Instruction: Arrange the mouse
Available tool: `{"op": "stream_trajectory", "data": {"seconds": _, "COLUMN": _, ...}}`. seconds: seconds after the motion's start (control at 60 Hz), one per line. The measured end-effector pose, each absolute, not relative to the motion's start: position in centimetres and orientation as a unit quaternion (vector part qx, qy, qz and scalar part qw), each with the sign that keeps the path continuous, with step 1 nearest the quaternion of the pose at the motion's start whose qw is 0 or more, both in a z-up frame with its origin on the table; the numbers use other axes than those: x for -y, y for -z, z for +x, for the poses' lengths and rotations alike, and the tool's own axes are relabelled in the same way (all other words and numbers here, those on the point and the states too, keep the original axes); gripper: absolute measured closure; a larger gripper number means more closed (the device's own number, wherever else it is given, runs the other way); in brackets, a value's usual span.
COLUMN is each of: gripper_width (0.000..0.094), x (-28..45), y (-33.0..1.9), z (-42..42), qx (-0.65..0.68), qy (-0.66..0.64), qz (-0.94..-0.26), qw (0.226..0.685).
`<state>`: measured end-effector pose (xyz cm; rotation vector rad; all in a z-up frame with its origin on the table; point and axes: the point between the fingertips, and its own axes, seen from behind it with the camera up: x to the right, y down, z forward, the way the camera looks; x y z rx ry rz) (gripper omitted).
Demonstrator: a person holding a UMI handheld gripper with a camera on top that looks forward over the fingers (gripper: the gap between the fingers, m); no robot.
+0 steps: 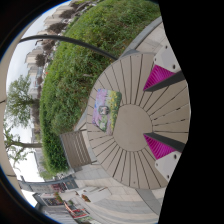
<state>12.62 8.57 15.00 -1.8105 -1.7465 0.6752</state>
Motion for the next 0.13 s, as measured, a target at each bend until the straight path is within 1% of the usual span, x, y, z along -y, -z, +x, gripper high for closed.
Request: {"op": "stream_trajectory", "data": {"seconds": 0.133, "gripper_width": 0.0088, "x": -9.16, "y": -14.71, "z": 13.31, "qx": 0.642, "qy": -0.247, "qz": -0.674, "qw": 0.270}}
